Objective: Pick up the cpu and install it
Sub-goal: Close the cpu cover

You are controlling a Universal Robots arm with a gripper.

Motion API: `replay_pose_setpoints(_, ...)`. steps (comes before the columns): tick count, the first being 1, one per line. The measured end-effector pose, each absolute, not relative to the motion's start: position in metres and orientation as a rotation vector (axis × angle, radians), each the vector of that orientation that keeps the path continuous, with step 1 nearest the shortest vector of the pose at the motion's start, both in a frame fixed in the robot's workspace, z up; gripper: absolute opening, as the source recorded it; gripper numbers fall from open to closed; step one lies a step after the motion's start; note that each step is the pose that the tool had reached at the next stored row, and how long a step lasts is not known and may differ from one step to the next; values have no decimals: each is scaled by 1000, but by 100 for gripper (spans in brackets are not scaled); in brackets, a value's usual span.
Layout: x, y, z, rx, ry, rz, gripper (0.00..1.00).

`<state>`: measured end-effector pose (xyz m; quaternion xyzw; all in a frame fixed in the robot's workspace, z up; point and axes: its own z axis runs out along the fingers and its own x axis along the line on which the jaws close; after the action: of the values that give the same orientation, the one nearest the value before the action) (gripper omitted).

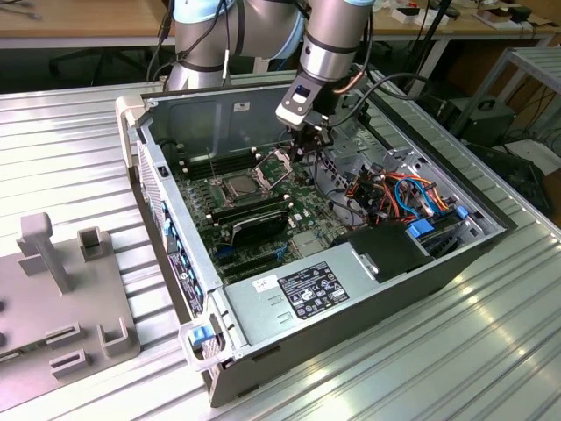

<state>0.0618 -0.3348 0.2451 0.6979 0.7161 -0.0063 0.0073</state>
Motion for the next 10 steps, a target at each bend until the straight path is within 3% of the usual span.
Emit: replay_pose_setpoints(10,60,-333,245,2181,2238,-21,11)
